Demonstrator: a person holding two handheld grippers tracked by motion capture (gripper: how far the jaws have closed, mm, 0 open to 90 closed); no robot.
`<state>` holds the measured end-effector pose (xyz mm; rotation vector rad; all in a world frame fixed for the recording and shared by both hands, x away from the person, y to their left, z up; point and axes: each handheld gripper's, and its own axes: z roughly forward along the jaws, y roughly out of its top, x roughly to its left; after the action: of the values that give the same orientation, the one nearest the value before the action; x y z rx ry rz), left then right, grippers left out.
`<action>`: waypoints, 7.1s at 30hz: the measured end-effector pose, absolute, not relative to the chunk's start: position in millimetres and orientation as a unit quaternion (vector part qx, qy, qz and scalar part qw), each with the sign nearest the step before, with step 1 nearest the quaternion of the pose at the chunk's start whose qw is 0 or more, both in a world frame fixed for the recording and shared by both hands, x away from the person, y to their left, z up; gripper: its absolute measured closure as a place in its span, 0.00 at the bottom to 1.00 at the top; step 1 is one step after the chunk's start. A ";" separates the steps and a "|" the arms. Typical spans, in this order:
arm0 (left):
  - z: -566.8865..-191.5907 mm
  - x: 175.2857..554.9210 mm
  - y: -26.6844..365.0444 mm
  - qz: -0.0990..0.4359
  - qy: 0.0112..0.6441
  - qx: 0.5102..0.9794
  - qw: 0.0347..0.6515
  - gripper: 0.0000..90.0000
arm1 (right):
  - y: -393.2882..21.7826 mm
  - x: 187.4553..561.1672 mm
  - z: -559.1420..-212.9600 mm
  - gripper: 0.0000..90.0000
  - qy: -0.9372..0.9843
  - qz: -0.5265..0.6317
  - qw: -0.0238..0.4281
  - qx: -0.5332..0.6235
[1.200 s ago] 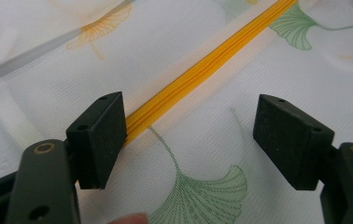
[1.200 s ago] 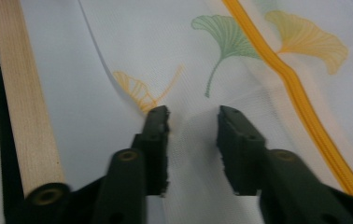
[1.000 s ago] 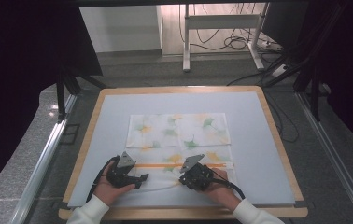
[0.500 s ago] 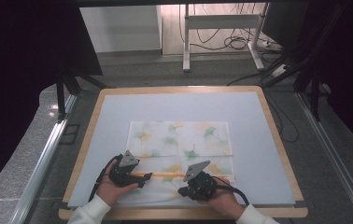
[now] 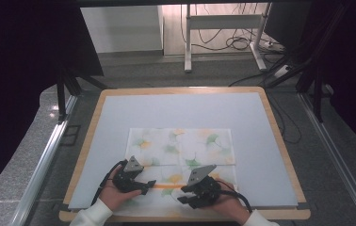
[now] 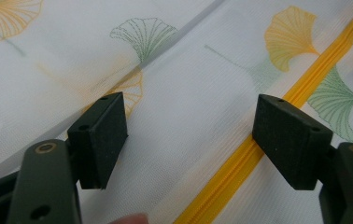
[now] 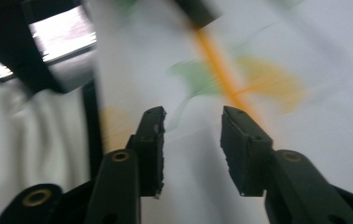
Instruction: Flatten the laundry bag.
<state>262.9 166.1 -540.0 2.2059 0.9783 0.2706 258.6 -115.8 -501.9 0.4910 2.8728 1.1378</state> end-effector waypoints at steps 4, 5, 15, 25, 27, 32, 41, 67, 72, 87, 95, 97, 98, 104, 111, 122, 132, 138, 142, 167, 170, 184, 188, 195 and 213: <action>-539.6 260.2 165.7 0.104 0.378 0.851 0.348 0.30 | -114.9 288.7 -494.6 0.54 0.910 0.368 0.044 0.186; -539.5 259.5 165.7 0.105 0.378 0.852 0.347 0.30 | -112.7 296.3 -494.2 0.52 0.910 0.364 0.054 0.189; -540.8 254.6 172.0 0.106 0.379 0.849 0.352 0.32 | -64.4 344.4 -503.1 0.42 0.931 0.314 0.086 0.166; -541.3 253.4 173.8 0.118 0.383 0.847 0.351 0.42 | -39.1 357.7 -517.9 0.43 0.948 0.266 0.107 0.139; -541.3 252.9 173.5 0.120 0.382 0.847 0.349 0.42 | -38.7 359.5 -518.2 0.47 0.947 0.268 0.109 0.140; -539.9 250.8 173.9 0.123 0.382 0.849 0.345 0.48 | -38.5 365.3 -516.7 0.67 0.950 0.262 0.094 0.142; -538.7 251.3 179.5 0.105 0.389 0.844 0.354 0.75 | -38.1 368.6 -516.3 0.94 0.950 0.262 0.084 0.150; -540.0 245.3 188.4 0.113 0.393 0.843 0.350 0.51 | -74.9 426.4 -462.0 1.00 0.913 0.324 0.099 0.229; -540.2 245.9 188.3 0.110 0.394 0.842 0.352 0.49 | -78.7 455.6 -453.1 1.00 0.910 0.312 0.111 0.248; -540.8 247.6 188.9 0.101 0.389 0.844 0.356 0.45 | -63.1 574.4 -448.9 0.72 0.901 0.243 0.198 0.301; -540.6 249.0 189.2 0.096 0.386 0.845 0.357 0.44 | -71.0 544.3 -422.3 0.57 0.884 0.308 0.192 0.293; -540.7 248.8 188.5 0.097 0.386 0.845 0.357 0.43 | -76.0 526.9 -420.2 0.55 0.888 0.314 0.178 0.284; -540.5 248.8 188.1 0.097 0.385 0.846 0.355 0.43 | -79.3 517.4 -420.1 0.55 0.889 0.317 0.170 0.282; -540.7 248.5 186.7 0.099 0.387 0.845 0.355 0.41 | -108.3 457.3 -425.8 0.50 0.888 0.344 0.129 0.278; -540.7 251.0 186.2 0.100 0.393 0.842 0.356 0.39 | -148.6 395.2 -447.3 0.44 0.892 0.344 0.113 0.270; -541.3 257.5 184.1 0.113 0.401 0.838 0.354 0.35 | -208.1 359.3 -497.7 0.41 0.881 0.328 0.097 0.327; -541.0 261.6 183.5 0.116 0.398 0.840 0.351 0.34 | -231.4 334.1 -499.7 0.47 0.870 0.351 0.089 0.335; -541.2 259.6 184.8 0.115 0.395 0.841 0.352 0.33 | -247.2 309.3 -498.3 0.46 0.859 0.350 0.100 0.361; -539.7 260.3 187.4 0.118 0.399 0.838 0.353 0.33 | -256.9 302.3 -502.9 0.44 0.856 0.327 0.116 0.385; -540.8 305.5 233.5 0.138 0.515 0.781 0.326 0.25 | -247.4 329.0 -511.7 0.41 0.861 0.307 0.123 0.386; -541.9 310.0 226.3 0.150 0.506 0.791 0.311 0.26 | -245.3 333.8 -511.9 0.41 0.862 0.304 0.126 0.385; -537.4 308.7 214.8 0.155 0.481 0.805 0.311 0.70 | -235.0 344.6 -513.9 0.50 0.865 0.283 0.145 0.388; -535.5 308.3 204.3 0.167 0.457 0.822 0.297 0.91 | -235.3 346.2 -512.7 0.60 0.862 0.278 0.147 0.396; -536.0 310.2 207.9 0.149 0.463 0.816 0.314 0.97 | -234.7 347.3 -512.1 0.85 0.861 0.279 0.154 0.397; -534.5 312.4 214.1 0.158 0.466 0.807 0.325 0.98 | -224.9 367.2 -510.5 0.99 0.863 0.288 0.150 0.388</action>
<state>312.4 214.1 -534.5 2.1167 1.2222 0.4147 367.2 -224.9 -510.5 1.1141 2.4792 0.8276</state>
